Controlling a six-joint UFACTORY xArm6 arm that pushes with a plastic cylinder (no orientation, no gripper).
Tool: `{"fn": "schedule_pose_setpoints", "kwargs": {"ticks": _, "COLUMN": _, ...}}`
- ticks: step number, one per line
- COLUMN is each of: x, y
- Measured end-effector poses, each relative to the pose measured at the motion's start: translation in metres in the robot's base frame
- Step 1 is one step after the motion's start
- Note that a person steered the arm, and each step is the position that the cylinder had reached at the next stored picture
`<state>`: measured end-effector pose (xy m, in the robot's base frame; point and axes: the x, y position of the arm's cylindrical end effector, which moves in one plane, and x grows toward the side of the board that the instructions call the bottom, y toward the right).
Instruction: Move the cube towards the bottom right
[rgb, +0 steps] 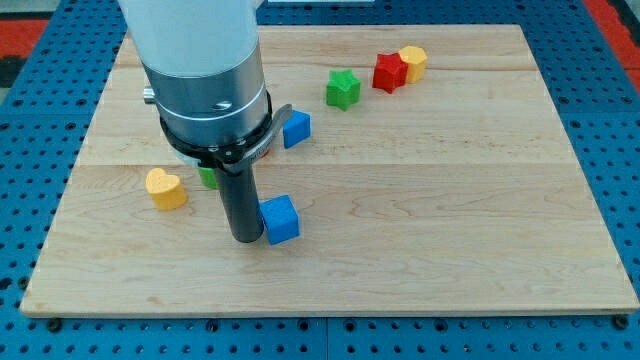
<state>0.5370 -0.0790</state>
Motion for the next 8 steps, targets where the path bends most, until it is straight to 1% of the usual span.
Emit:
{"fn": "schedule_pose_setpoints", "kwargs": {"ticks": 2, "x": 0.000, "y": 0.001}}
{"fn": "schedule_pose_setpoints", "kwargs": {"ticks": 3, "x": -0.012, "y": -0.019}}
{"fn": "schedule_pose_setpoints", "kwargs": {"ticks": 4, "x": -0.013, "y": -0.014}}
{"fn": "schedule_pose_setpoints", "kwargs": {"ticks": 6, "x": -0.012, "y": 0.061}}
{"fn": "schedule_pose_setpoints", "kwargs": {"ticks": 8, "x": -0.020, "y": 0.152}}
